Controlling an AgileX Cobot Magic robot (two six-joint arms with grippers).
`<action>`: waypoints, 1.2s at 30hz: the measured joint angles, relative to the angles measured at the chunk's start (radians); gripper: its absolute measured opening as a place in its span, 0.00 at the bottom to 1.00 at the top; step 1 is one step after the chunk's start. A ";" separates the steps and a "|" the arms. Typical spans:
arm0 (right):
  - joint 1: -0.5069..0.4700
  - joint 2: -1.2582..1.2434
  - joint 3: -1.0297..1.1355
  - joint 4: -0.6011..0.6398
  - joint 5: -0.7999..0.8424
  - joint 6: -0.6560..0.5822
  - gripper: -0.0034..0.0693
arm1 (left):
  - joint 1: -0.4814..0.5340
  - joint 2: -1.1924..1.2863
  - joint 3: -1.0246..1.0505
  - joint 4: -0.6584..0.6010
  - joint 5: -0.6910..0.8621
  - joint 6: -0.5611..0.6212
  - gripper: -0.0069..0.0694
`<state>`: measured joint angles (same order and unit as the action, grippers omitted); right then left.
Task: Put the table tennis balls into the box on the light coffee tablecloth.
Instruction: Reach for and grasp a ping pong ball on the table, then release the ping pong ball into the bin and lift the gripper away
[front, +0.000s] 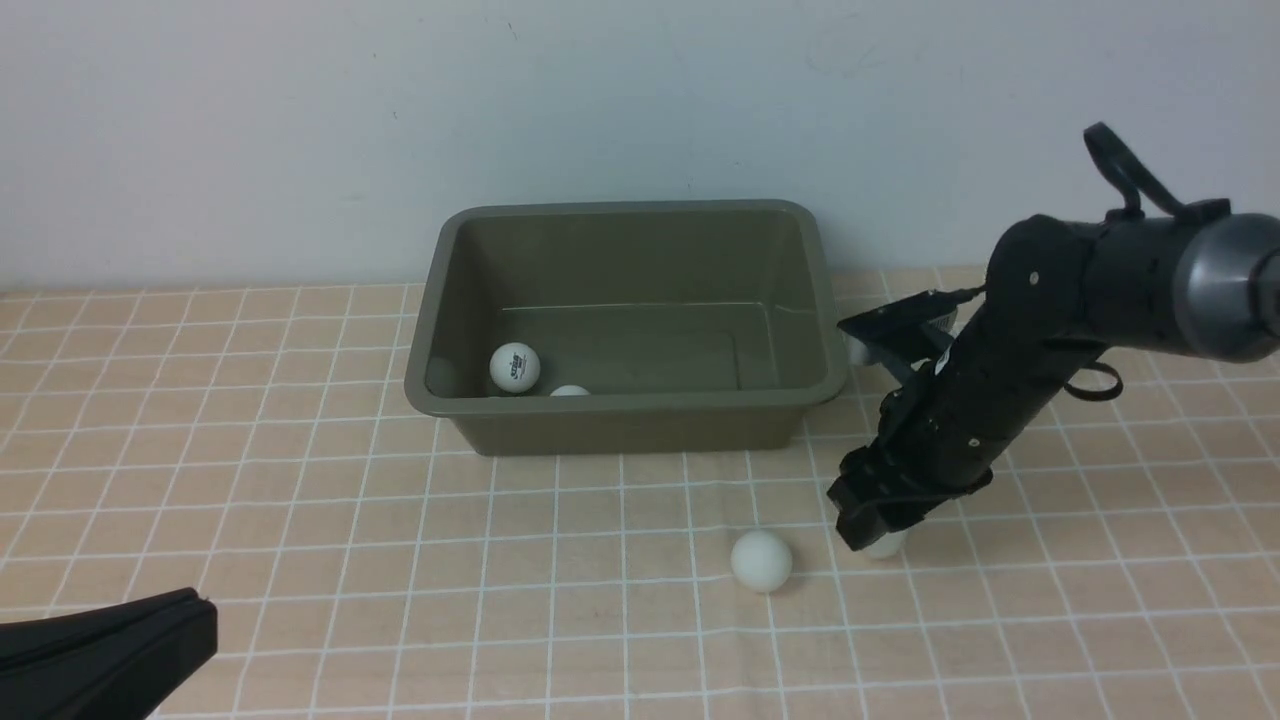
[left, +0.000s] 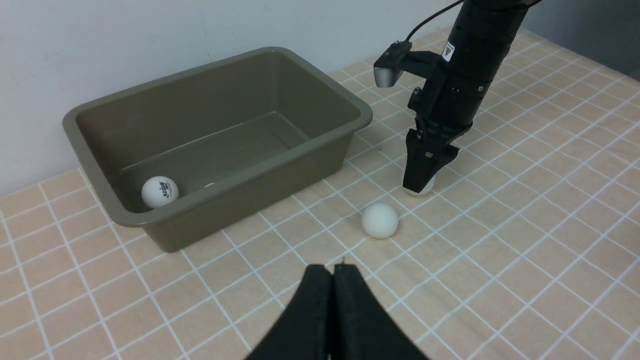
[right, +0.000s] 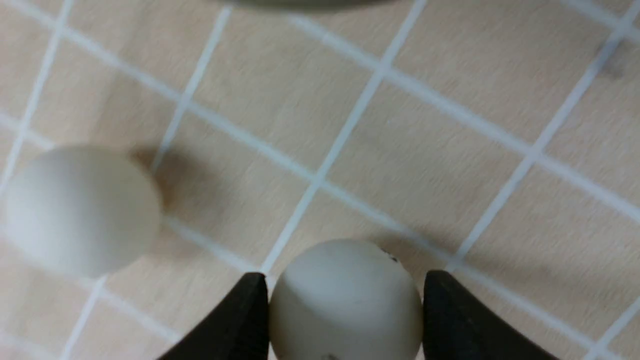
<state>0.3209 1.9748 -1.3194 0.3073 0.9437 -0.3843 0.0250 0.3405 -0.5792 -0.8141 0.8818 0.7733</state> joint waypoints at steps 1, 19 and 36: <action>0.000 0.000 -0.024 0.001 0.045 0.000 0.54 | 0.000 0.000 0.000 0.000 0.000 0.000 0.00; 0.000 0.000 -0.538 0.203 0.283 0.042 0.54 | 0.000 0.000 0.000 -0.024 0.000 0.000 0.00; 0.000 0.171 -0.544 0.241 0.036 -0.064 0.64 | 0.000 0.000 0.000 -0.028 0.000 0.000 0.00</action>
<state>0.3209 2.1462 -1.8639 0.5486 0.9797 -0.4487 0.0250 0.3405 -0.5792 -0.8420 0.8818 0.7733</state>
